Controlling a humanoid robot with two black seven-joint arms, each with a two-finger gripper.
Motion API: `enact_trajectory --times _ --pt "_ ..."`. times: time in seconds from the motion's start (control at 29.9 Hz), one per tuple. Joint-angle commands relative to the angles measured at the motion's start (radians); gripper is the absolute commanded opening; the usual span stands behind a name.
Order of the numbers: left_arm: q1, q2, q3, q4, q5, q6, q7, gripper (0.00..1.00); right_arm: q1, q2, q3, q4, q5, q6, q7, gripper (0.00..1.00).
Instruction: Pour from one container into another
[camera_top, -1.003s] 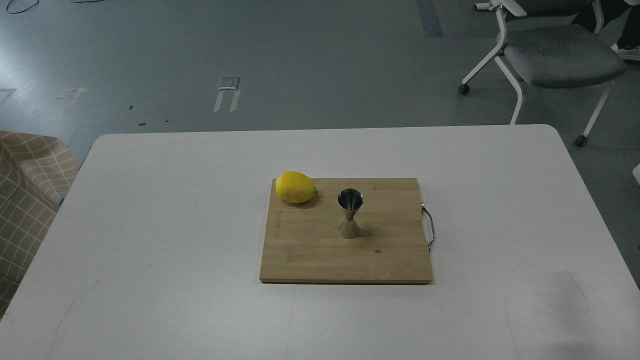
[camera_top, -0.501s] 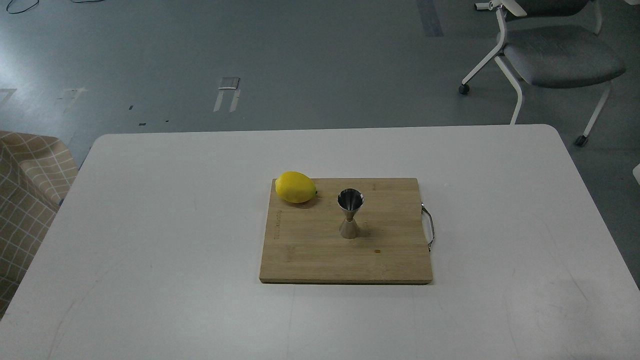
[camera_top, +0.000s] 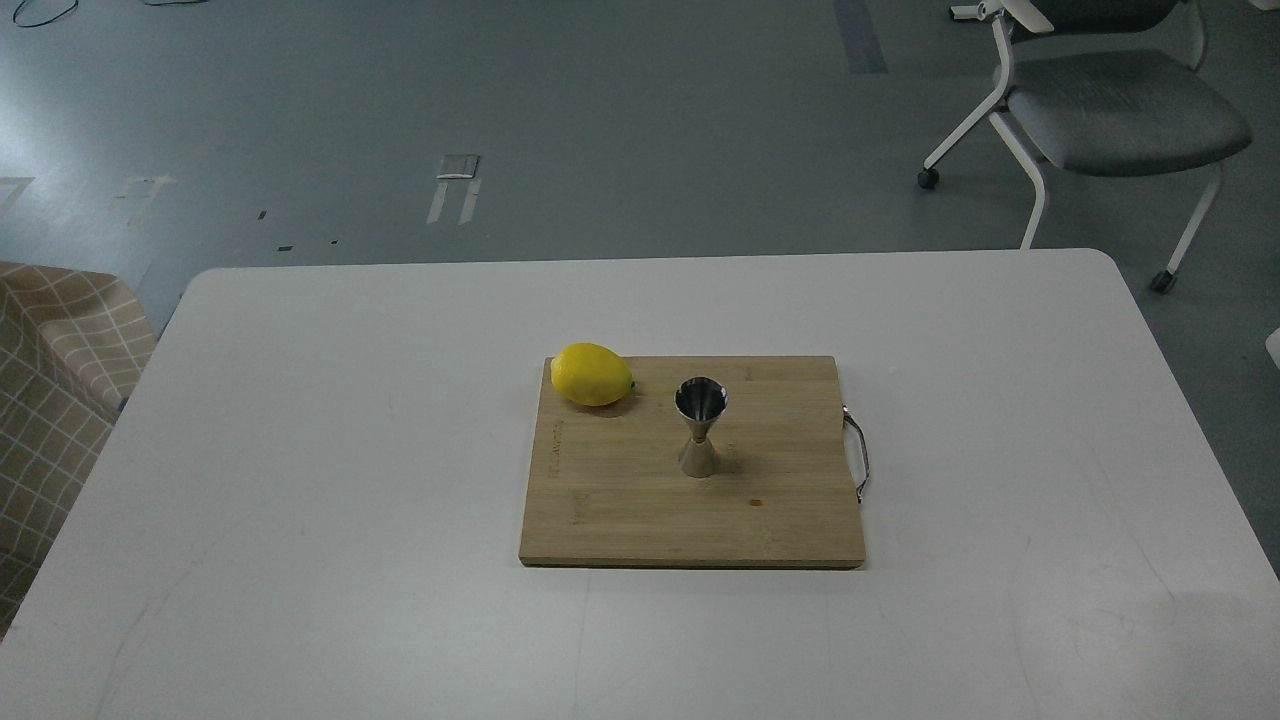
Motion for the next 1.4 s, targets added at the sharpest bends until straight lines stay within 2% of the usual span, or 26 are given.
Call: enact_trajectory --times 0.0,0.7,1.17,1.37 --pt "0.0 0.0 0.0 0.0 0.0 0.0 0.0 0.98 -0.041 -0.013 0.005 0.0 0.0 -0.018 0.0 1.0" --pt "0.0 0.0 0.0 0.0 0.0 0.0 0.0 0.98 -0.202 -0.034 0.005 -0.091 -0.041 -0.053 -0.006 1.0" --pt "0.0 0.0 0.0 0.0 0.0 0.0 0.0 0.98 -0.216 -0.025 -0.017 -0.253 -0.158 -0.053 -0.006 1.0" --pt "0.0 0.0 0.0 0.0 0.0 0.0 0.0 0.98 -0.186 0.004 -0.089 -0.364 -0.17 -0.053 -0.006 1.0"
